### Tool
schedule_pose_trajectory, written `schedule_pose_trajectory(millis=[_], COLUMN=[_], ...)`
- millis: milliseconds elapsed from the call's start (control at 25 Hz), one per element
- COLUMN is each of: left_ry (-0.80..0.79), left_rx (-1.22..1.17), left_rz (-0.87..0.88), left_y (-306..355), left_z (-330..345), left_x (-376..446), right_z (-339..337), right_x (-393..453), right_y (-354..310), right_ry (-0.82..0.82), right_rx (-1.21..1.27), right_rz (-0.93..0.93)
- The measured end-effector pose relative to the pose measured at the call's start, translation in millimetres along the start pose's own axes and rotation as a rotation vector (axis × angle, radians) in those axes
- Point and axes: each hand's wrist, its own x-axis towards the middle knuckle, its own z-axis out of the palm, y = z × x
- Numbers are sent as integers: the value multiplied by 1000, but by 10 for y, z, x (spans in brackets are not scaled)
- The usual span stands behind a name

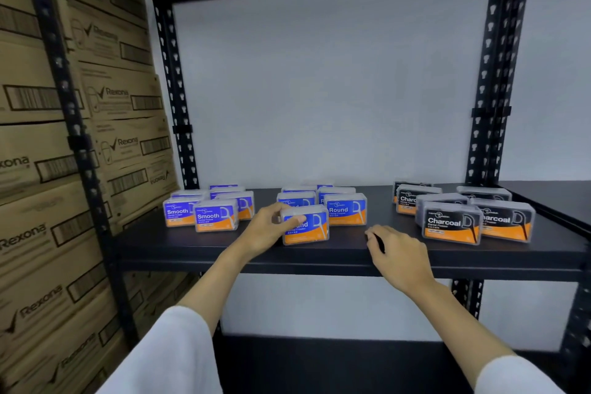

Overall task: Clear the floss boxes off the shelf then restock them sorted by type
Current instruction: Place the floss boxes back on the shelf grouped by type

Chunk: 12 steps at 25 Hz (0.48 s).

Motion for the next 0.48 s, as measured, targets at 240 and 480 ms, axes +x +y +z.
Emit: schedule_pose_trajectory(millis=[240,480], left_ry=[53,227], left_rx=[59,275], left_rz=[82,91], left_y=[-53,-101], left_z=[44,34], left_x=[-2,73], right_z=[-10,-35], right_x=[-6,-5], right_y=[-9,7], right_ry=[14,1], right_rx=[-8,13], right_rz=[1,-18])
